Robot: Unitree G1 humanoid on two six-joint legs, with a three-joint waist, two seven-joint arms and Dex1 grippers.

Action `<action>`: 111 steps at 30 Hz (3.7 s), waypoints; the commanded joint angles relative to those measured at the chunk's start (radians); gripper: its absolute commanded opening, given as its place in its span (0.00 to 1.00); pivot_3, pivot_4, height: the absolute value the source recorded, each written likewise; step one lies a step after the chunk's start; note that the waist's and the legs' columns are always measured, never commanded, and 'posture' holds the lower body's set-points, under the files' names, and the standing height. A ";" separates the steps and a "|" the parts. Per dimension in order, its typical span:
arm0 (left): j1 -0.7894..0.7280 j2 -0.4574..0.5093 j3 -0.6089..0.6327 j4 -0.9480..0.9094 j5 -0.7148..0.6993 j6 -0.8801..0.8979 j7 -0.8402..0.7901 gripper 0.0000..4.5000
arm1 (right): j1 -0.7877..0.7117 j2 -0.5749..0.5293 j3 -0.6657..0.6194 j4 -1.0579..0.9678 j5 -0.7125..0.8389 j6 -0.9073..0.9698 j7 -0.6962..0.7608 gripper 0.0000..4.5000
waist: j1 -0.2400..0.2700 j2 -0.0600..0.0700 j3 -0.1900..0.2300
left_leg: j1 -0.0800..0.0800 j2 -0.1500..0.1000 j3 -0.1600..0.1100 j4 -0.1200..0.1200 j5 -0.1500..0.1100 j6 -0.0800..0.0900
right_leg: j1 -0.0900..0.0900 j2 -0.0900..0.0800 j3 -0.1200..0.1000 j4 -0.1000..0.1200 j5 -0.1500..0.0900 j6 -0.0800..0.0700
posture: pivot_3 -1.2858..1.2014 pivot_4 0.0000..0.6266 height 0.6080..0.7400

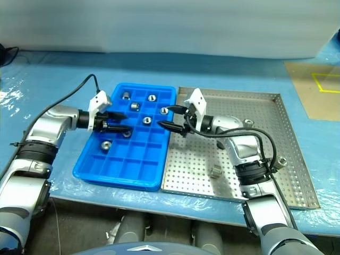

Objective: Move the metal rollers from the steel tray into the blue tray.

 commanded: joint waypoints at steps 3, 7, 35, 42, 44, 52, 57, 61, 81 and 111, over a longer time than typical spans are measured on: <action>-0.116 -0.030 0.032 0.000 -0.035 -0.024 -0.008 0.74 | 0.018 -0.017 -0.032 -0.071 0.008 -0.009 -0.018 0.84 | 0.001 0.000 0.000 | 0.000 0.000 0.000 0.000 0.000 0.000 | 0.000 0.000 0.000 0.000 0.000 0.000 | 0.51 0.24 1.00; -0.264 -0.109 0.033 0.137 -0.027 -0.090 0.013 0.74 | 0.033 -0.033 -0.068 -0.105 0.022 0.004 -0.048 0.84 | 0.004 -0.001 0.000 | -0.001 -0.001 0.001 0.002 0.000 0.000 | 0.001 0.000 -0.001 0.001 0.000 0.000 | 0.48 0.24 1.00; -0.454 -0.648 -0.107 0.650 0.201 -0.527 -0.192 0.74 | 0.586 -0.156 -0.470 -0.756 0.161 0.270 -0.443 0.84 | -0.170 -0.002 0.001 | 0.003 -0.004 0.002 0.004 -0.006 0.016 | 0.007 0.000 0.010 -0.012 0.004 0.006 | 0.25 0.24 1.00; -0.394 -0.671 -0.144 0.626 0.224 -0.546 -0.267 0.74 | 0.625 -0.158 -0.473 -0.789 0.180 0.279 -0.479 0.84 | -0.192 -0.001 0.000 | 0.002 -0.005 0.003 0.005 -0.007 0.019 | 0.007 0.000 0.010 -0.013 0.004 0.006 | 0.25 0.24 1.00; -0.374 -0.684 -0.147 0.617 0.225 -0.548 -0.267 0.74 | 0.633 -0.156 -0.470 -0.791 0.180 0.279 -0.489 0.84 | -0.195 -0.001 0.000 | 0.002 -0.005 0.003 0.006 -0.008 0.020 | 0.007 0.000 0.011 -0.013 0.004 0.006 | 0.24 0.24 1.00; -0.297 -0.718 -0.172 0.593 0.251 -0.588 -0.198 0.74 | 0.676 -0.152 -0.464 -0.823 0.194 0.285 -0.522 0.84 | -0.205 -0.001 0.000 | 0.001 -0.006 0.004 0.009 -0.011 0.024 | 0.007 -0.001 0.013 -0.014 0.004 0.007 | 0.24 0.24 1.00; -0.257 -0.733 -0.191 0.593 0.276 -0.611 -0.145 0.74 | 0.707 -0.152 -0.458 -0.842 0.202 0.289 -0.541 0.84 | -0.218 -0.001 0.000 | 0.001 -0.006 0.004 0.011 -0.012 0.026 | 0.008 -0.001 0.014 -0.014 0.004 0.007 | 0.24 0.24 1.00; -0.244 -0.746 -0.193 0.602 0.288 -0.614 -0.090 0.74 | 0.719 -0.152 -0.459 -0.854 0.209 0.297 -0.552 0.84 | -0.220 -0.001 0.000 | 0.001 -0.006 0.004 0.011 -0.012 0.025 | 0.008 -0.001 0.014 -0.014 0.003 0.007 | 0.24 0.24 1.00; -0.224 -0.722 -0.201 0.615 0.316 -0.598 -0.040 0.42 | 0.678 -0.175 -0.420 -0.809 0.197 0.291 -0.552 0.84 | -0.245 -0.001 0.000 | 0.001 -0.008 0.004 0.012 -0.014 0.024 | 0.009 -0.002 0.015 -0.015 0.003 0.008 | 0.26 0.24 1.00; -0.438 -0.193 0.149 0.389 0.023 -0.199 -0.062 0.40 | 0.132 -0.062 -0.087 -0.187 0.045 0.007 -0.253 0.84 | -0.116 -0.001 0.002 | -0.002 -0.007 0.005 0.009 -0.012 0.027 | 0.002 -0.003 0.015 -0.011 0.004 0.009 | 0.48 0.24 1.00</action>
